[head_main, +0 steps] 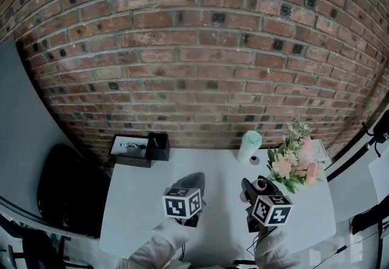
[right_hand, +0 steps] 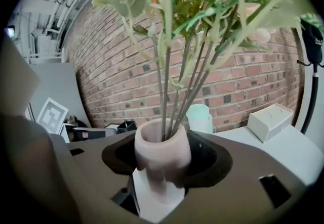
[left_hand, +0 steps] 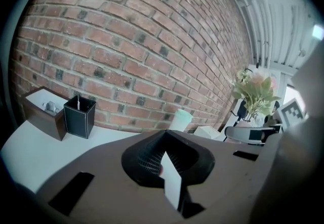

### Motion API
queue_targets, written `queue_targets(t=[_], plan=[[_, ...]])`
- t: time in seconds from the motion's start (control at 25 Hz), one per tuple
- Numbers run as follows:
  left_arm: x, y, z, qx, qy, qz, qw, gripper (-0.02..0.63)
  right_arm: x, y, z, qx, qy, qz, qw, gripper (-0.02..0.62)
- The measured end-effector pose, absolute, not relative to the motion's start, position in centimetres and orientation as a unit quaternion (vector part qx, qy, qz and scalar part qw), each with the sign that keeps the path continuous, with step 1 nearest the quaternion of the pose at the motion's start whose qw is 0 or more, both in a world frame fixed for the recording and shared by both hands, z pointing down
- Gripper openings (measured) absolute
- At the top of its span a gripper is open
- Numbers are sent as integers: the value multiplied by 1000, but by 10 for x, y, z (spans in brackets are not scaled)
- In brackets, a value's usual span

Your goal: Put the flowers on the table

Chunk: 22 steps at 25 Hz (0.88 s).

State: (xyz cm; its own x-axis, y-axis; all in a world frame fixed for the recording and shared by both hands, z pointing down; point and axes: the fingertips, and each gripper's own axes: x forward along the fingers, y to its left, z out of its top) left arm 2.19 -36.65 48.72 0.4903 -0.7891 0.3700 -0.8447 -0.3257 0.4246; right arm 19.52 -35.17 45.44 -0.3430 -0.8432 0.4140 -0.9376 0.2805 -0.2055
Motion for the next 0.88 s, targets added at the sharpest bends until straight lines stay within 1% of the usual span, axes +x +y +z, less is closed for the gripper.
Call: queue_targets(t=[0.28, 0.6, 0.88], plan=[[19, -395, 483, 815, -512, 73, 261, 8, 178, -401, 464, 537, -810, 210, 106, 252], [15, -429, 504, 808, -519, 90, 263, 9, 143, -457, 478, 503, -836, 189, 109, 252], [13, -457, 537, 798, -525, 95, 279, 8, 115, -496, 507, 479, -852, 175, 119, 252]])
